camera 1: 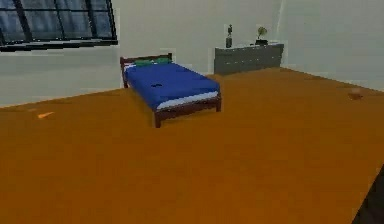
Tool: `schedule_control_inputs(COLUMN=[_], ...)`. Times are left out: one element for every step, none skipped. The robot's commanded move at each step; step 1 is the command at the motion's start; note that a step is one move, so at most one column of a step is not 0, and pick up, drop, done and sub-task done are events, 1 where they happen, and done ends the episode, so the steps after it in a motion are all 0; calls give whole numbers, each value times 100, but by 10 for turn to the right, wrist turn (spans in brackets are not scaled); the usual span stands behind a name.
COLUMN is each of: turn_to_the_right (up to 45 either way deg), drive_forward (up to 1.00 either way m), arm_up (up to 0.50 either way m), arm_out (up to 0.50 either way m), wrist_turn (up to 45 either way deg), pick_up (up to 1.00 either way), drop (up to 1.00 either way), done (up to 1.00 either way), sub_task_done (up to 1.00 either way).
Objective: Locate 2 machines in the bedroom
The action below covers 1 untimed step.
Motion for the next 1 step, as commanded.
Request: schedule_control_inputs(turn_to_the_right=[-180], drive_forward=[0], arm_up=[0], arm_out=[0], wrist_turn=[0], pick_up=[0], drop=[0], done=[0], sub_task_done=[0])
